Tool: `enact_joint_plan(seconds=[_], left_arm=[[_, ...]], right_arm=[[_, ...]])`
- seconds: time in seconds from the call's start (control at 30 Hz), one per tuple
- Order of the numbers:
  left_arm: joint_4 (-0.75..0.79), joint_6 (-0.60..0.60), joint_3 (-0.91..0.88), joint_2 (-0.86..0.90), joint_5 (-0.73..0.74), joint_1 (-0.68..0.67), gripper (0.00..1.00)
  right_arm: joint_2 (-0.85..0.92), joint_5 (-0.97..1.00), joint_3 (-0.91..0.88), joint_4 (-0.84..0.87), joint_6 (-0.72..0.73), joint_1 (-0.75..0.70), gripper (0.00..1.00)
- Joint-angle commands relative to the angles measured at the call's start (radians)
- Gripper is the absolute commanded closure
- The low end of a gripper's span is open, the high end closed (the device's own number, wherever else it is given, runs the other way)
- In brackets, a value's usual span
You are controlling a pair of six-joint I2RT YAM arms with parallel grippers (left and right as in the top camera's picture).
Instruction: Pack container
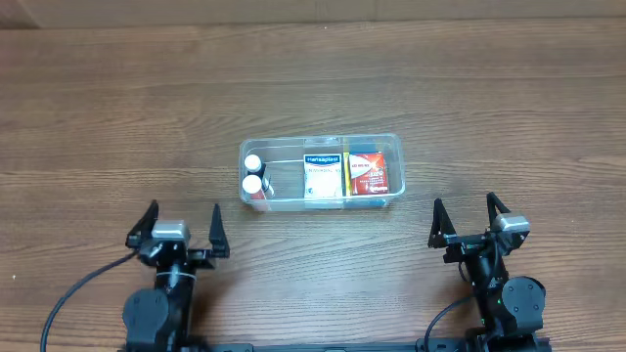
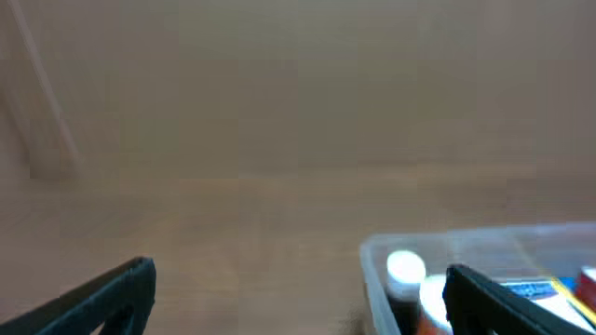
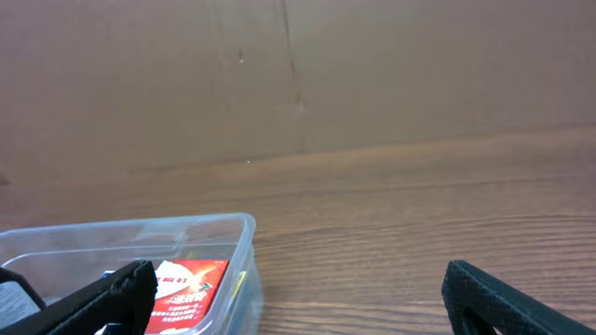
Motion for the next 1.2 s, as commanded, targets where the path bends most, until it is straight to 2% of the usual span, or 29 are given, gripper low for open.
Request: enact_joint_plan(seconds=[0.0,0.13,1.17], left_arm=[[0.185,0.125,-0.125,-0.038,0.044,0.008,0.00],[0.009,0.106,-0.129,-0.050,0.023,0.008,0.00],[0.005,0.106,-0.129,-0.048,0.029,0.008,0.00]], right_arm=[[-0.010,0.005,-0.010,0.007,-0.004,-0.005,0.00],[-0.010,0.005,-0.010,0.007,-0.004,-0.005,0.00],[-0.010,0.005,-0.010,0.007,-0.003,-0.005,0.00]])
